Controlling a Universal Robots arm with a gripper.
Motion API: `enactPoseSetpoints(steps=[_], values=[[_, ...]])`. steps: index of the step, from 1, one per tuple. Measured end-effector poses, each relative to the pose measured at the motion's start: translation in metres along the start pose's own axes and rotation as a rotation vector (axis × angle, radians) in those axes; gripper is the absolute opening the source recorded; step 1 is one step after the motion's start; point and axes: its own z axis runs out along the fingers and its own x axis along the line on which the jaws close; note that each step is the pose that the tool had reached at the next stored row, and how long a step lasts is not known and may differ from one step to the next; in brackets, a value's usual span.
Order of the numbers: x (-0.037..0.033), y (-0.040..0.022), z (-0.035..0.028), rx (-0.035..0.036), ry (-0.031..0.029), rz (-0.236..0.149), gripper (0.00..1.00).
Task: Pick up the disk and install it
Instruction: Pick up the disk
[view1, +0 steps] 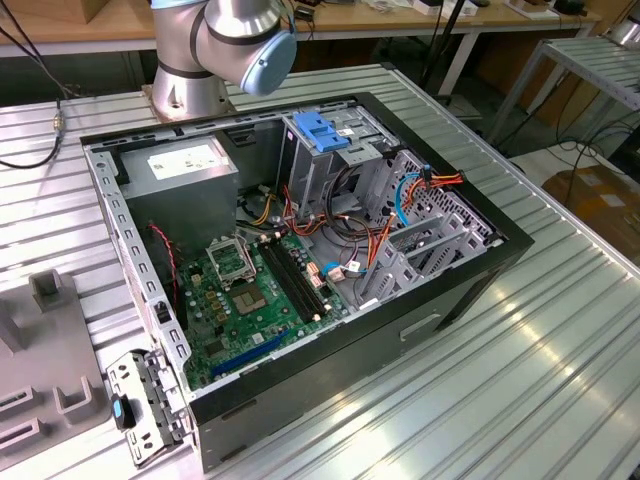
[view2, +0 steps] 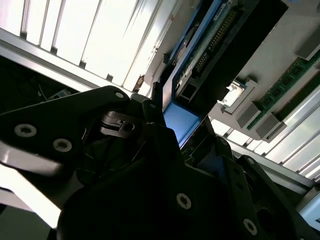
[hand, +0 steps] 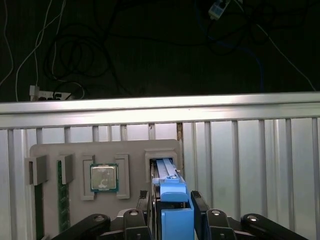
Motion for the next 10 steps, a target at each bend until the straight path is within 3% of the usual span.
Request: enactPoseSetpoints(steps=[10], values=[[-0.001, 0.0, 0.0034, 0.0002, 0.0009, 0.0, 0.45]])
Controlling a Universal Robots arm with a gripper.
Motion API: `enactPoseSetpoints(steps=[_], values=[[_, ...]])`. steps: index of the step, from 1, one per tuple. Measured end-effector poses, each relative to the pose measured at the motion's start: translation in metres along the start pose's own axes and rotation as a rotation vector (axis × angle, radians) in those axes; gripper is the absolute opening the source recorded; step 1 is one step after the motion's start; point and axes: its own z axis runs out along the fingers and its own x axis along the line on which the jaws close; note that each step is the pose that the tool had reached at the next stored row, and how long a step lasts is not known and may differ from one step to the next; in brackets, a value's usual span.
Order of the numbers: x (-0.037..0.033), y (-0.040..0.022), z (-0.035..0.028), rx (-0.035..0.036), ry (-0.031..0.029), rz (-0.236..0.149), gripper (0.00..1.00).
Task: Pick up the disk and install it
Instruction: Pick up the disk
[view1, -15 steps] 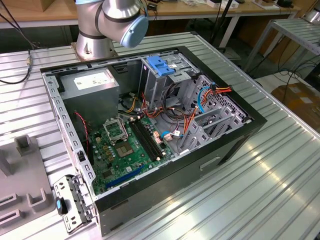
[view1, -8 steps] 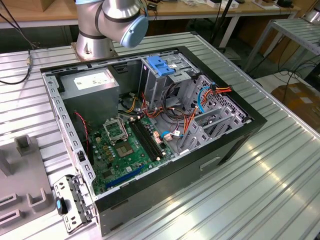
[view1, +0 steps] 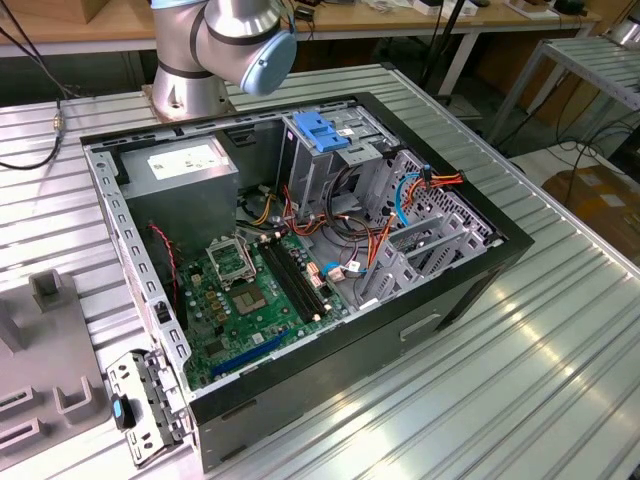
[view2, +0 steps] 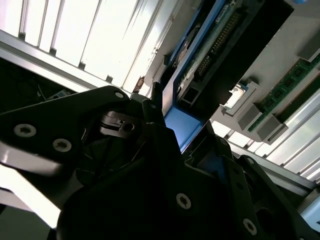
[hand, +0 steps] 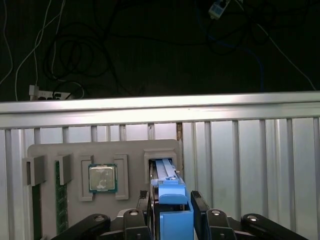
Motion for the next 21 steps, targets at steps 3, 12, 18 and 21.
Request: enactPoseSetpoints(steps=[3, 12, 18, 21], values=[[-0.0001, 0.0, 0.001, 0.0004, -0.0002, 0.0, 0.45], [-0.0002, 0.0, 0.0035, 0.0002, 0.0, 0.0, 0.45], [-0.0002, 0.0, 0.0036, 0.0002, 0.0, 0.0, 0.37], [-0.0002, 0.0, 0.0036, 0.0002, 0.0, 0.0, 0.37]])
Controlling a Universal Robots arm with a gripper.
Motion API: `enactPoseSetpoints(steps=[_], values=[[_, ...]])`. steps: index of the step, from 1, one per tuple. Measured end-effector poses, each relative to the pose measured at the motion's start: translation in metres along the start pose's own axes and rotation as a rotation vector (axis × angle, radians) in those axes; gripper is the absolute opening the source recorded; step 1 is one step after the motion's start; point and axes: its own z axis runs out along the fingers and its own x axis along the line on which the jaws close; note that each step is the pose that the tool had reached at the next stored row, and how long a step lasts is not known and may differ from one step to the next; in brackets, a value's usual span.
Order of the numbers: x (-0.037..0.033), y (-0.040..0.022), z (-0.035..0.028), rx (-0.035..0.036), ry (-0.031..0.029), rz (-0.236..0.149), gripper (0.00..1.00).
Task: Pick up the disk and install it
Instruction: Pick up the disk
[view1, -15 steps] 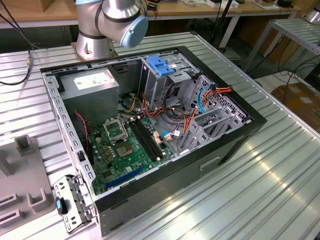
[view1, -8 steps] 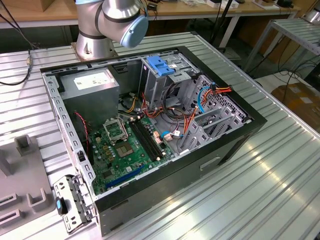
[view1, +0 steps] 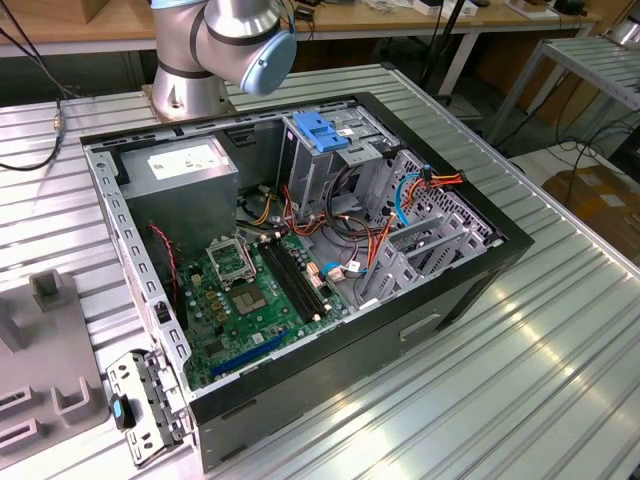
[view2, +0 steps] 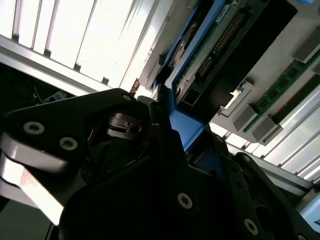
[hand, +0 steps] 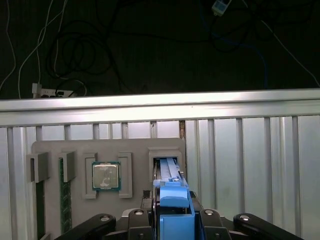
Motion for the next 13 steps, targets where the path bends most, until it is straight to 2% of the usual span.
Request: enactPoseSetpoints(steps=[9, 13], values=[[0.0, 0.0, 0.0001, 0.0, 0.0, -0.001, 0.37], [0.0001, 0.0, 0.0001, 0.0, 0.0001, -0.016, 0.37]])
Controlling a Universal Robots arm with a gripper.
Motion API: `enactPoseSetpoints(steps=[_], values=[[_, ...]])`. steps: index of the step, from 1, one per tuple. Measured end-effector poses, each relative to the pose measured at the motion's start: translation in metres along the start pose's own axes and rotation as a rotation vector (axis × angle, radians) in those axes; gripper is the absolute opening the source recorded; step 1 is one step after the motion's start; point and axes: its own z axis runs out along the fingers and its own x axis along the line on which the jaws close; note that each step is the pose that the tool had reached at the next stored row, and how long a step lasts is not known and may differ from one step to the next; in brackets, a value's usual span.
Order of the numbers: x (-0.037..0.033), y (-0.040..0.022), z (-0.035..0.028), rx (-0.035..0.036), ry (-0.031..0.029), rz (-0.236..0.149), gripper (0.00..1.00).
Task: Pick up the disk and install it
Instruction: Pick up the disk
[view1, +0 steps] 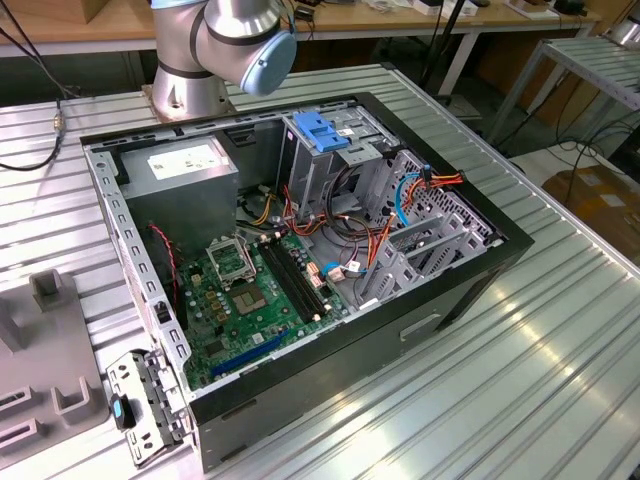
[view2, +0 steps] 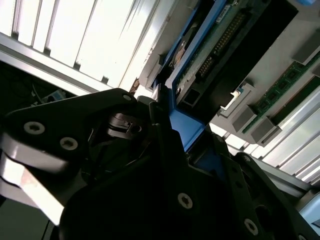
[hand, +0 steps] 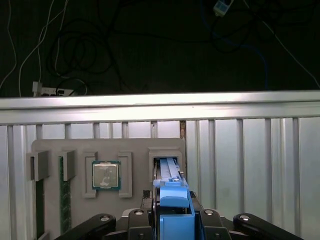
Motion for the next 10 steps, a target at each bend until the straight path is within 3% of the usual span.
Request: enactPoseSetpoints(steps=[10], values=[[0.0, 0.0, -0.0019, 0.0, 0.0, 0.0, 0.37]])
